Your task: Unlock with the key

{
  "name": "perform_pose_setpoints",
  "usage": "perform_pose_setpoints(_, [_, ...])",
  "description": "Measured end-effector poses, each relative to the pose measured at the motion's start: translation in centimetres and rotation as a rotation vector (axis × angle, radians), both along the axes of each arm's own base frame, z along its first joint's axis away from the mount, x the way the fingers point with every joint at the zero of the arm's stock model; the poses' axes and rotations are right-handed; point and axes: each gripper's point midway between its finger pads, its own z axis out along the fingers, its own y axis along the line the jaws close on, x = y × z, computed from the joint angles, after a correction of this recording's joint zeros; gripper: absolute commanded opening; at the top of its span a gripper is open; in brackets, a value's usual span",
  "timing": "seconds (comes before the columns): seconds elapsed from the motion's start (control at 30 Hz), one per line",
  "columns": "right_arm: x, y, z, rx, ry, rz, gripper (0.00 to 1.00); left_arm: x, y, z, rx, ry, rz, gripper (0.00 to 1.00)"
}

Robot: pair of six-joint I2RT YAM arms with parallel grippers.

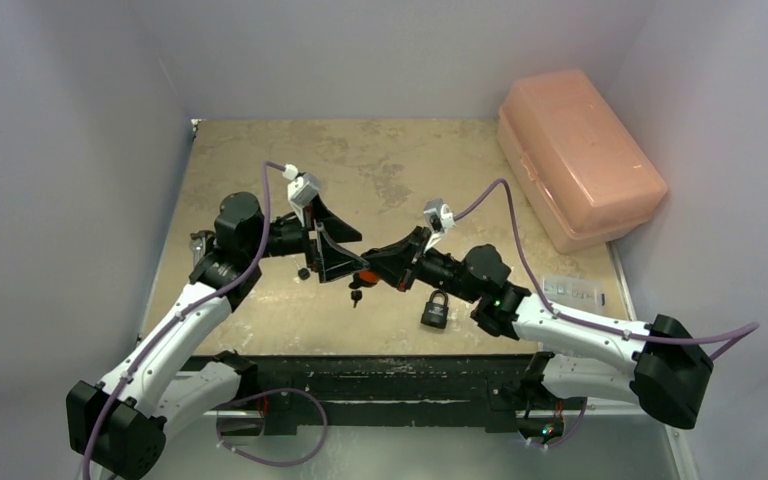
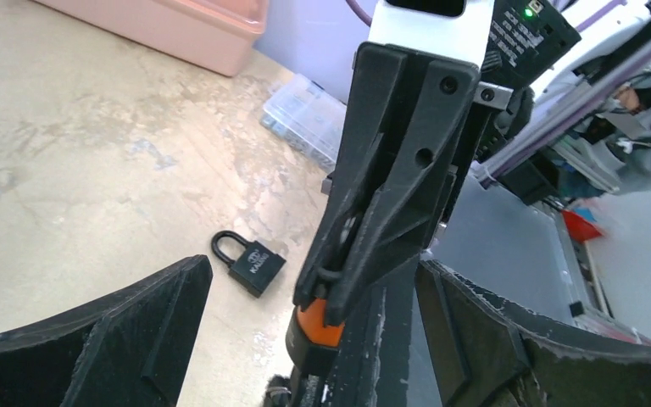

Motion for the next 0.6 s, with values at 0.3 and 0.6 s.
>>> perform_pose_setpoints(0.3, [5.4, -1.2, -3.1, -0.089, 0.109, -0.203, 0.00, 2.8, 2.1, -0.7, 0.095, -0.051, 0.238, 0.99])
perform_pose_setpoints(0.6, [13.0, -1.4, -9.5, -0.178, 0.290, -0.318, 0.00, 5.9, 5.5, -2.5, 0.222, -0.076, 0.500, 0.99])
